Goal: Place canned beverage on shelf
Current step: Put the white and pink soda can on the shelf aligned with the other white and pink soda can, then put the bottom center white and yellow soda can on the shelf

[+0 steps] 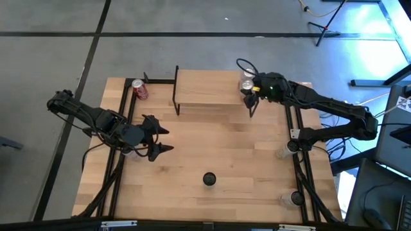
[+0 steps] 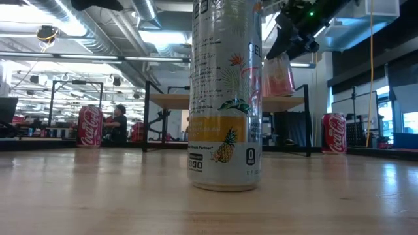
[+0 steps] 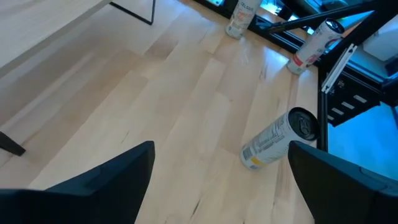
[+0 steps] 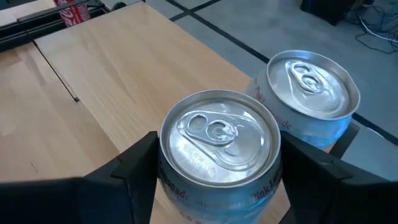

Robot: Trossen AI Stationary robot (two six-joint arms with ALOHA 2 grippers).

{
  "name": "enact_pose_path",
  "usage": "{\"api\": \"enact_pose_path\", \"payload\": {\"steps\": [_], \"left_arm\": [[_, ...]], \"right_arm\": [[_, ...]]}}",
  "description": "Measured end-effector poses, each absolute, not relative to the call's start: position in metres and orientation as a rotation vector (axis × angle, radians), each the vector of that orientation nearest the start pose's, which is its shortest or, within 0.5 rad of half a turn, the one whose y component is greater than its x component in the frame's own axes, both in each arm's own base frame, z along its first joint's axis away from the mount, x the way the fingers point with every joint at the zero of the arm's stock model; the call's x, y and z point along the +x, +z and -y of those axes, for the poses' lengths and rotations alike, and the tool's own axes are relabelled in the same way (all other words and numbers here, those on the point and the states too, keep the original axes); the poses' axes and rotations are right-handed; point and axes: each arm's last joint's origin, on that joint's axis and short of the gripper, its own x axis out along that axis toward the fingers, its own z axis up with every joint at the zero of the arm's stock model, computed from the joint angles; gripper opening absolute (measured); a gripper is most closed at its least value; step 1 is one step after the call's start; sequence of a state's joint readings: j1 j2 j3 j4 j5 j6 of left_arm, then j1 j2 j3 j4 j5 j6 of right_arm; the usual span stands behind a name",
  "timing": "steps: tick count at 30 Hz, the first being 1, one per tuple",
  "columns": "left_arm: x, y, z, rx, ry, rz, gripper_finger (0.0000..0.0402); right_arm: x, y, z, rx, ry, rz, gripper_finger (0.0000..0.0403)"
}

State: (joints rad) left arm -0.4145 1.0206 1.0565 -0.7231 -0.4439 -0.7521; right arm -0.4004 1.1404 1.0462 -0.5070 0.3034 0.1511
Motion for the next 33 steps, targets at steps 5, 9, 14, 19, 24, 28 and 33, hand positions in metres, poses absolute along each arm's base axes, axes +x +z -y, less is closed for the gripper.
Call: {"api": "enact_pose_path", "payload": {"steps": [5, 9, 14, 19, 24, 28, 33], "left_arm": [[0.186, 0.338, 0.068, -0.440, 0.257, -0.574, 0.0357], [0.186, 0.338, 0.068, -0.435, 0.268, -0.567, 0.0357], [0.186, 0.338, 0.068, -0.433, 0.272, -0.565, 0.0357], [0.186, 0.338, 0.068, -0.436, 0.265, -0.568, 0.0357], [0.186, 0.338, 0.068, -0.438, 0.266, -0.567, 0.0357], [0.186, 0.338, 0.068, -0.437, 0.268, -0.566, 0.0357], [0.186, 0.338, 0.066, -0.438, 0.273, -0.566, 0.0357]], "right_arm": [[0.216, 0.326, 0.101, 0.167, -0.740, -0.563, 0.0275], [0.215, 0.325, 0.101, 0.165, -0.744, -0.567, 0.0303], [0.215, 0.323, 0.101, 0.158, -0.748, -0.588, 0.0333], [0.215, 0.328, 0.101, 0.134, -0.755, -0.583, 0.0346], [0.215, 0.334, 0.102, 0.107, -0.756, -0.575, 0.0348], [0.214, 0.345, 0.101, 0.103, -0.754, -0.563, 0.0348], [0.208, 0.366, 0.098, 0.092, -0.725, -0.594, 0.0348]]}}
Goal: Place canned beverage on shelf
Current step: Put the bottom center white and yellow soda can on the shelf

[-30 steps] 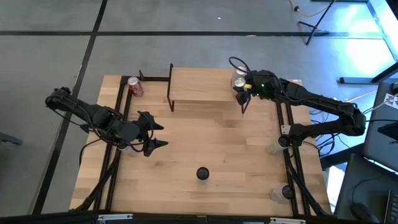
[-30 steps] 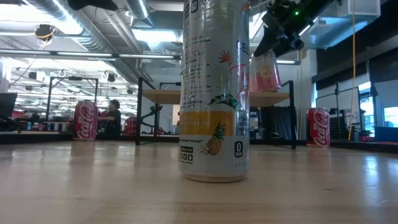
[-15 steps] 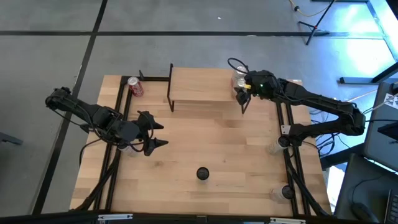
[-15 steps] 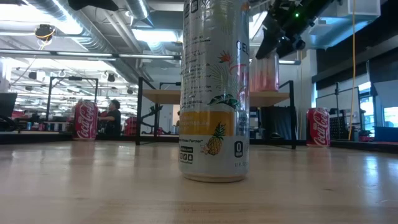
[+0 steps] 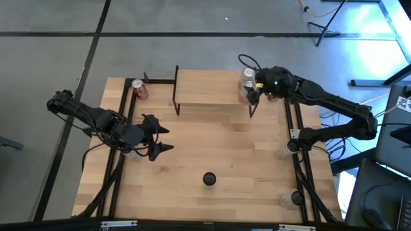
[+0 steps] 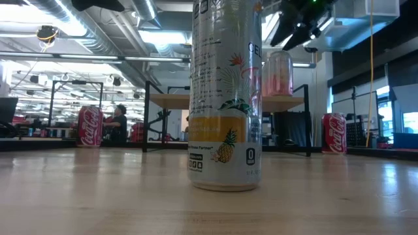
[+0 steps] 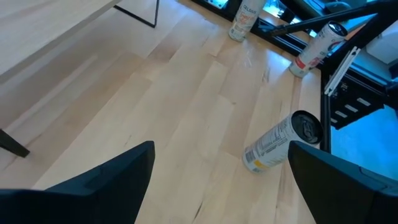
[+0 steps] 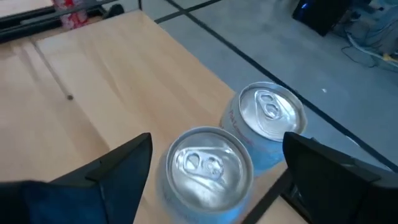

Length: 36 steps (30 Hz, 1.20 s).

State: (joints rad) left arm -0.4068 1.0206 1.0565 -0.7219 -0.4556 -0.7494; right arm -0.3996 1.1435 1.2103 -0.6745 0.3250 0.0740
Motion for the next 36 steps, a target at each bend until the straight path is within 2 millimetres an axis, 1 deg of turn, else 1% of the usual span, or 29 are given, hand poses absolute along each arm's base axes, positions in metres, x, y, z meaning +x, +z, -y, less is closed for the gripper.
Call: {"api": "enact_pose_path", "payload": {"steps": [2, 4, 8, 10, 13, 17, 21, 26, 30, 32, 36], "left_arm": [[0.187, 0.338, 0.065, -0.442, 0.275, -0.565, 0.0357], [0.188, 0.338, 0.066, -0.444, 0.277, -0.554, 0.0357], [0.195, 0.338, 0.069, -0.409, 0.237, -0.548, 0.0357], [0.198, 0.337, 0.072, -0.393, 0.194, -0.556, 0.0357], [0.203, 0.331, 0.076, -0.363, 0.115, -0.621, 0.0357], [0.211, 0.324, 0.081, -0.324, 0.092, -0.658, 0.0357], [0.223, 0.310, 0.089, -0.292, 0.057, -0.735, 0.0357], [0.240, 0.286, 0.109, -0.281, 0.045, -0.824, 0.0357], [0.257, 0.264, 0.126, -0.313, 0.107, -0.832, 0.0357], [0.266, 0.251, 0.135, -0.355, 0.141, -0.829, 0.0357], [0.283, 0.229, 0.155, -0.445, 0.155, -0.791, 0.0357]], "right_arm": [[0.204, 0.376, 0.095, 0.112, -0.688, -0.605, 0.0348], [0.201, 0.387, 0.088, 0.171, -0.608, -0.602, 0.0349], [0.207, 0.402, 0.062, 0.266, -0.405, -0.549, 0.0349], [0.212, 0.403, 0.045, 0.287, -0.333, -0.539, 0.0349], [0.220, 0.400, 0.021, 0.300, -0.257, -0.527, 0.0349], [0.231, 0.391, -0.010, 0.353, -0.185, -0.514, 0.0349], [0.239, 0.367, -0.039, 0.403, -0.162, -0.577, 0.0349], [0.250, 0.330, -0.068, 0.420, -0.123, -0.689, 0.0349], [0.258, 0.294, -0.086, 0.327, -0.138, -0.769, 0.0349], [0.265, 0.276, -0.093, 0.290, -0.114, -0.784, 0.0349], [0.277, 0.247, -0.105, 0.226, -0.036, -0.808, 0.0349]]}}
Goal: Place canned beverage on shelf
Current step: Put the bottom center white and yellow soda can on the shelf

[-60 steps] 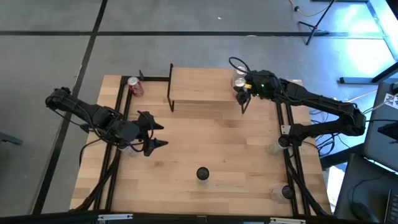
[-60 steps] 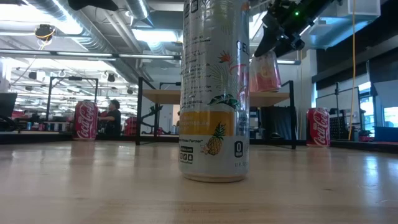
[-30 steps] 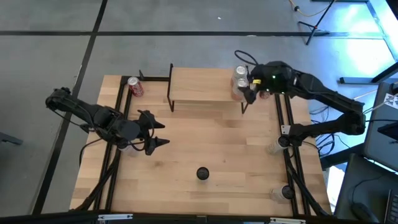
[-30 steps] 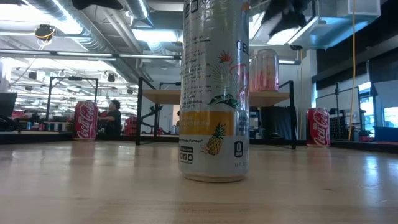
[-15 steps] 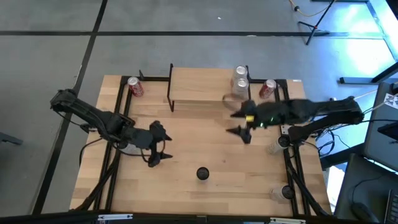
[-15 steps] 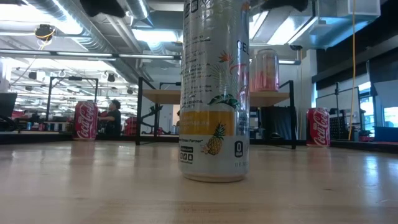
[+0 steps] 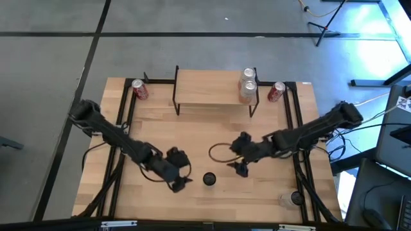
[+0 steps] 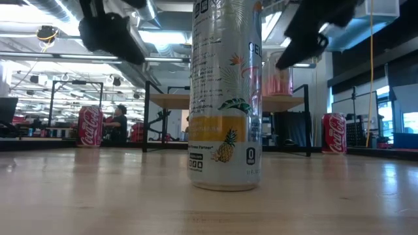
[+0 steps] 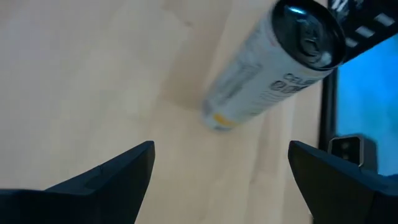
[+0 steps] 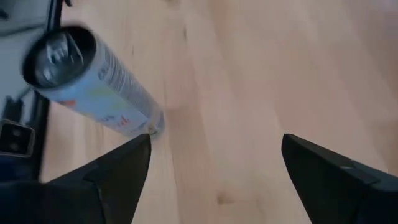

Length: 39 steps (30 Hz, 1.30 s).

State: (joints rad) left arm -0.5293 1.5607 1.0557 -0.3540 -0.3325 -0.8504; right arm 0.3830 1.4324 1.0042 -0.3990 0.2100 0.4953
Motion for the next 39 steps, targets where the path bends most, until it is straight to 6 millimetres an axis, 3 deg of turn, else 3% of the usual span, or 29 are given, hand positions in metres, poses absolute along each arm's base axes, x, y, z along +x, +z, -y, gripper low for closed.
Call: {"api": "enact_pose_path", "payload": {"steps": [7, 14, 27, 39], "left_arm": [[0.302, 0.191, 0.181, -0.611, 0.204, -0.758, 0.0357], [0.307, 0.175, 0.192, -0.727, 0.310, -0.664, 0.0357], [0.309, 0.172, 0.185, -0.791, 0.433, -0.583, 0.0357], [0.311, 0.172, 0.181, -0.787, 0.469, -0.559, 0.0357]], "right_arm": [[0.300, 0.211, -0.116, 0.201, -0.006, -0.824, 0.0349], [0.318, 0.189, -0.124, 0.223, 0.021, -0.795, 0.0349], [0.322, 0.188, -0.127, 0.282, 0.066, -0.780, 0.0349], [0.315, 0.188, -0.143, 0.291, 0.132, -0.801, 0.0349]]}}
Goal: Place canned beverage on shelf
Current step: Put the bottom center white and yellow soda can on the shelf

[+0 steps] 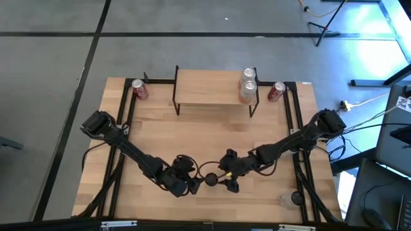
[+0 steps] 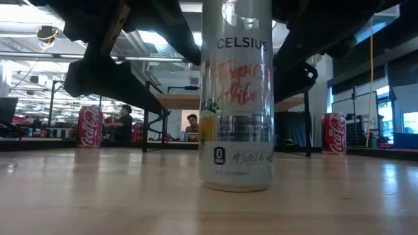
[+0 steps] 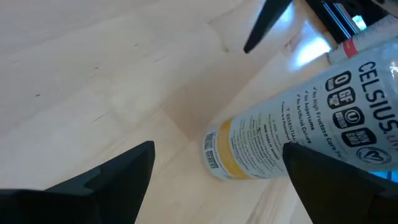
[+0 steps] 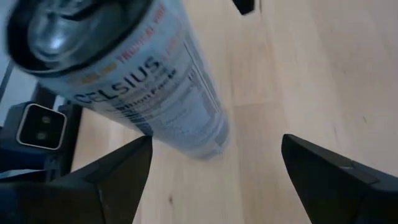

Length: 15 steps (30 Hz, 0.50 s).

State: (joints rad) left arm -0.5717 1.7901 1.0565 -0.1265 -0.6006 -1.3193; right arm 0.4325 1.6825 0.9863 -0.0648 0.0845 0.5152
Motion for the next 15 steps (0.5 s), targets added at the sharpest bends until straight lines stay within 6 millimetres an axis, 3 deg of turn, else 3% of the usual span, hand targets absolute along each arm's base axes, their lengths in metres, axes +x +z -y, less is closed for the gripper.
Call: {"api": "enact_pose_path", "payload": {"steps": [6, 15], "left_arm": [[0.312, 0.172, 0.181, -0.785, 0.446, -0.583, 0.0357], [0.293, 0.193, 0.191, -0.780, 0.377, -0.626, 0.0357]], "right_arm": [[0.311, 0.190, -0.147, 0.281, 0.172, -0.821, 0.0349], [0.312, 0.222, -0.160, 0.247, 0.300, -0.716, 0.0349]]}}
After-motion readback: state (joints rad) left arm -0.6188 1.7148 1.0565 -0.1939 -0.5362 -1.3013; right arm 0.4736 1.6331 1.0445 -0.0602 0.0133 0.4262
